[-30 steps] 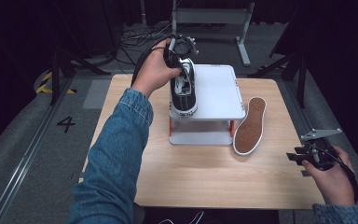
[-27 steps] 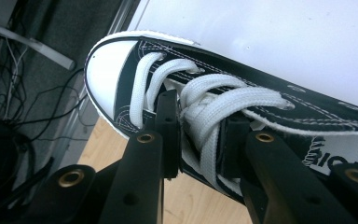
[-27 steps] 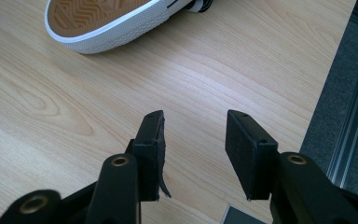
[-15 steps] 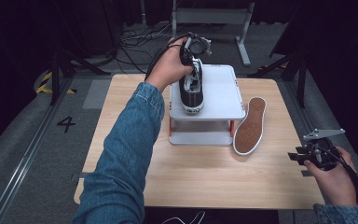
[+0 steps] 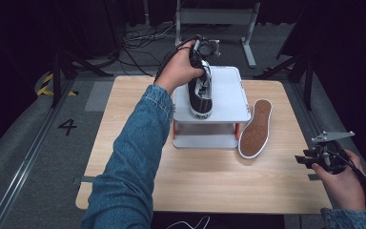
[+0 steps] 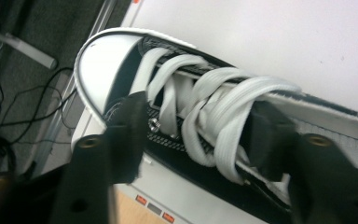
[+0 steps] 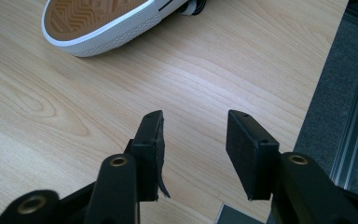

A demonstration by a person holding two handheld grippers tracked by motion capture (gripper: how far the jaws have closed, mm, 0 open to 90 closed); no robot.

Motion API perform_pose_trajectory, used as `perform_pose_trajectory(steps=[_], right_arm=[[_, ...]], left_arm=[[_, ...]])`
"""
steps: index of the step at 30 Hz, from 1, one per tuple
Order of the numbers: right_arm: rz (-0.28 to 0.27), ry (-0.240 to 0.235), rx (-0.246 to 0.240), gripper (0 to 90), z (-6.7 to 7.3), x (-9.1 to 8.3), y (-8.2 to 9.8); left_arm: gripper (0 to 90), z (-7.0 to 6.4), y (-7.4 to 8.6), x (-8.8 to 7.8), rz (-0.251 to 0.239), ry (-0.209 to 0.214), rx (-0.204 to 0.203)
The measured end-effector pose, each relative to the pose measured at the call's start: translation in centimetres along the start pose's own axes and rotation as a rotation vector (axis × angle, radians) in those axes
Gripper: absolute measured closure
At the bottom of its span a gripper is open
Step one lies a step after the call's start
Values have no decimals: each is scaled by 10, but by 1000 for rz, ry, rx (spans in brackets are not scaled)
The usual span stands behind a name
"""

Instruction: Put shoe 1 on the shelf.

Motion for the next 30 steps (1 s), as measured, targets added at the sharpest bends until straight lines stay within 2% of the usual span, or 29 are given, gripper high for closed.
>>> perform_pose_trajectory(steps=[3,4,5,7,11,13,15,17,18,20,23,25,30], right_arm=[[-1,-2,-4,577,1,1,-3],[0,-4,-6,577,2,2,-4],[1,-6,-11,576,3,3,-5],[4,-9,-16,573,5,5,-7],[2,-15,-25,571,8,8,-13],[1,-17,-30,571,8,10,-15],[5,-21,-33,571,10,12,-17],[3,-24,-39,570,10,13,-19],[5,-31,-43,567,12,15,-22],[2,-32,-51,564,14,16,-25],[-3,-44,-54,562,16,16,-28],[-7,-50,-58,562,16,17,-31],[-5,-58,-67,562,19,22,-35]], left_arm=[[350,3,5,-9,-33,11,-60],[341,3,5,-9,-33,11,-60],[330,3,9,-18,-44,13,-81],[292,2,11,-20,-44,15,-83],[262,-1,25,-46,-51,-11,-134],[261,-4,33,-57,-89,0,-169],[260,-9,43,-68,-103,3,-171],[260,-10,47,-71,-100,-4,-168],[258,-15,59,-78,-90,-14,-184],[256,-24,74,-85,-81,-6,-224],[254,-33,88,-89,-74,7,-234],[254,-41,102,-91,-95,30,-248],[252,-50,132,-90,-97,31,-287]])
Point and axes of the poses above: each handheld gripper's, and its own axes: x roughly forward along the jaws, y roughly out of its underside, z roughly to its left, the point moved 7 cm from there along x, roughly forward along the jaws, and after that the axes turned 9 degrees about -y, right-handed, at the moved point
